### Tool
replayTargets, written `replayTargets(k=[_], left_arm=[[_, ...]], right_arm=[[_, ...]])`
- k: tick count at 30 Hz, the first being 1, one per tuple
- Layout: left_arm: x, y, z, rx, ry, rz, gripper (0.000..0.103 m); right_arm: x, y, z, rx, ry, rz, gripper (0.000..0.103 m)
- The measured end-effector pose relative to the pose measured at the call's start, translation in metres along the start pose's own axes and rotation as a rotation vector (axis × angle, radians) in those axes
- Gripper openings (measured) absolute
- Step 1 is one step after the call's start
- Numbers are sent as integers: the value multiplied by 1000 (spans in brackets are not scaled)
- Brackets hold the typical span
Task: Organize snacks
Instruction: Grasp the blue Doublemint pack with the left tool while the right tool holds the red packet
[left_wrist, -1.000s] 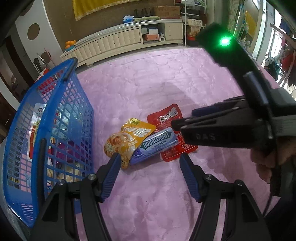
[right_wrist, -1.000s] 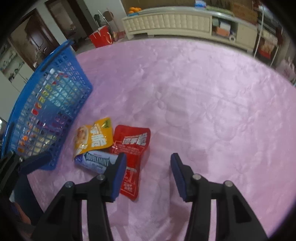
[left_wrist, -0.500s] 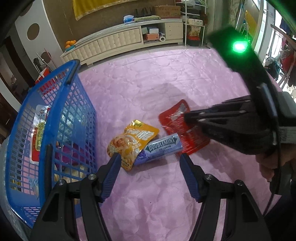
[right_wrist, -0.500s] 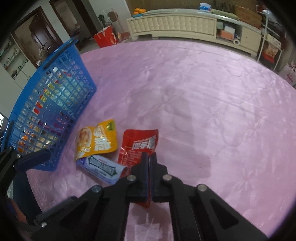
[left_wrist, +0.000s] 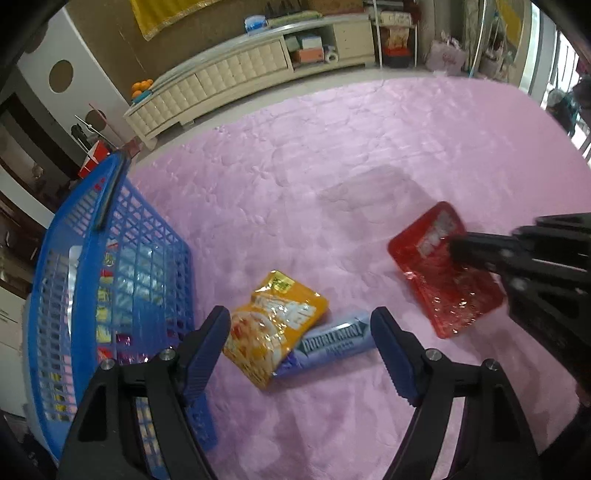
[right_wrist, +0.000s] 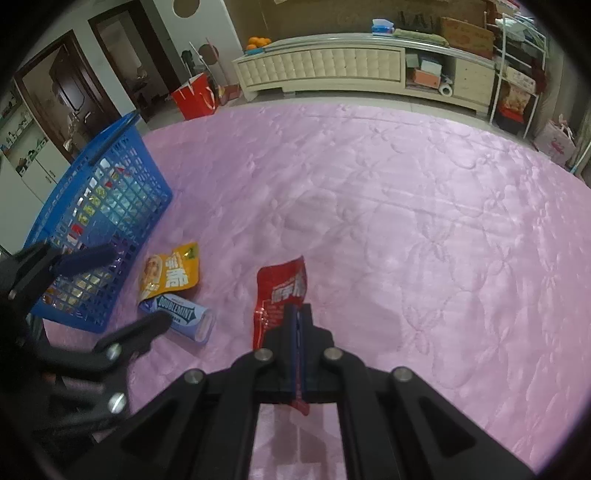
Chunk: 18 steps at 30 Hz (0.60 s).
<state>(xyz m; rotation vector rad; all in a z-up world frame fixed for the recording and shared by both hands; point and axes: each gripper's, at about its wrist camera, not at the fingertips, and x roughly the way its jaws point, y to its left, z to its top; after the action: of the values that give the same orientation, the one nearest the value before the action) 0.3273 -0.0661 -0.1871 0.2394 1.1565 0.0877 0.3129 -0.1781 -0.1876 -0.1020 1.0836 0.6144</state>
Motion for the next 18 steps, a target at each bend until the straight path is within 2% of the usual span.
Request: replayTargets(k=[2, 6, 9, 14, 16, 18], left_arm=[[7, -3, 3, 22, 27, 18, 77], [25, -5, 4, 70, 77, 110, 77], [27, -4, 3, 86, 81, 166, 77], [22, -5, -4, 139, 62, 124, 77], [21, -2, -5, 128, 58, 114, 77], [24, 5, -2, 75, 72, 61, 62]], right_arm=[[2, 2, 0, -6, -2, 4, 3], [4, 6, 1, -23, -1, 11, 3], [7, 8, 2, -28, 1, 11, 3], [11, 9, 3, -26, 8, 24, 3], [11, 12, 4, -29, 3, 38, 3], [13, 16, 6, -33, 0, 46, 3]])
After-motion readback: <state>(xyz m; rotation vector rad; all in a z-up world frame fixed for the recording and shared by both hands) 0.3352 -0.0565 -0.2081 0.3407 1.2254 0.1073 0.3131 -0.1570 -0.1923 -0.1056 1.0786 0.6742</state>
